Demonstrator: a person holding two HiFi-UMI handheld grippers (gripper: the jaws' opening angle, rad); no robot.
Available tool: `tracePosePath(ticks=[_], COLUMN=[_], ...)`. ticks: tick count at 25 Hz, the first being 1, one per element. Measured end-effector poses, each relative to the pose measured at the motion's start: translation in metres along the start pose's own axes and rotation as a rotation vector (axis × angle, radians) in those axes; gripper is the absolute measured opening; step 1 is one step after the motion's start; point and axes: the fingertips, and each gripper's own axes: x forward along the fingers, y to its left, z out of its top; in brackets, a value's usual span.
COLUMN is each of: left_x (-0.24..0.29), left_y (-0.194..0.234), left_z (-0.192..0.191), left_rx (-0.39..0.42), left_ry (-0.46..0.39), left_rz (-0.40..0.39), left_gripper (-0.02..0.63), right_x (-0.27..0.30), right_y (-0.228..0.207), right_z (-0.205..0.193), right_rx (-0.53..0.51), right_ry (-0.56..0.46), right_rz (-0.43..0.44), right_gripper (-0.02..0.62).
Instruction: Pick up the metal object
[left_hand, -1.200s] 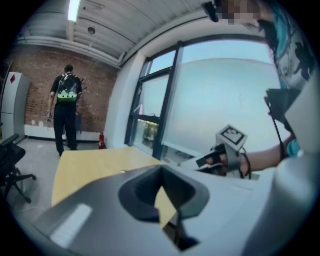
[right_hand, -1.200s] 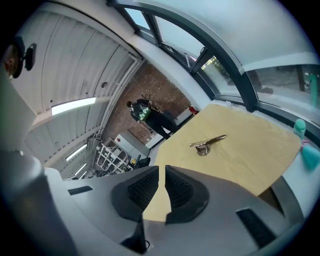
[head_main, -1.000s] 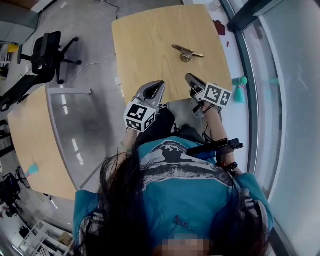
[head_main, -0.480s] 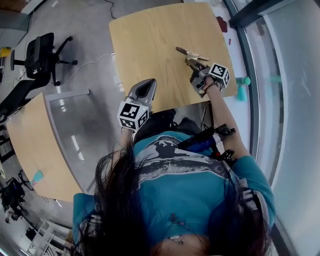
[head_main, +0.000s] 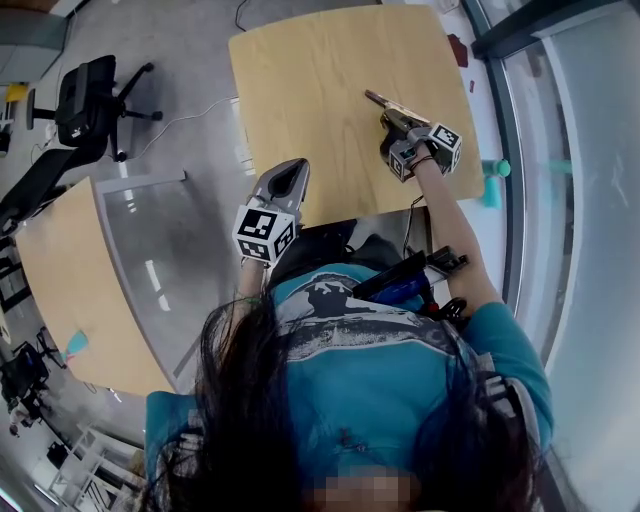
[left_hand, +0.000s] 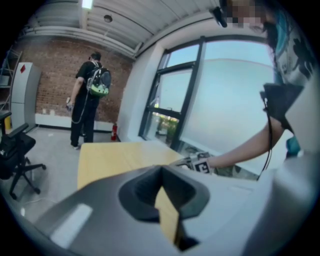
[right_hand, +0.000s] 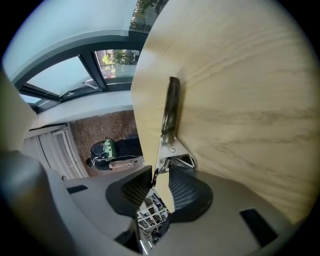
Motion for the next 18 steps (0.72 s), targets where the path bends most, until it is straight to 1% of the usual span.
tracePosePath(ticks=[2,4,7,9,11,15,18], left_x=[-0.004,-0.008,-0.012,-0.014,-0.013,-0.009,-0.008], left_y=[0.000,0.001,0.003,-0.001,-0.008,-0.027,-0.049], left_z=[-0.004,-0.009,-0.012,-0.012,-0.009,-0.003,-0.002], left_rx=[-0.005,-0.009,-0.015,-0.014,-0.007,0.014,0.026], left_ry=[0.002,0.005,0.007,0.004,-0.003,-0.021,-0.035], left_rz=[0.009,0.017,0.025,0.022,0.012,-0.012,-0.026], left_gripper=[0.003,0.003,0.003,0.003,0.003,0.003,0.003], right_x=[-0.002,-0.003,-0.009,-0.021,-0.036,-0.068,-0.099], right_y=[-0.001,0.000,0.005,0.011,0.017,0.028,0.034], right_z=[-0.002,-0.010,-0.028,-0.038,-0.047,-0.067,-0.081], right_rx=[0.003,-0.031,-0.097,-0.113,-0.128,-0.255,-0.289], right_ry=[-0.001,0.027,0.077,0.086,0.100,0.140,0.152], right_rz=[0.011,0.015,0.019,0.040,0.061,0.073,0.111], right_gripper=[0.092,0.075,0.069,0.040,0.040,0.038,0.038])
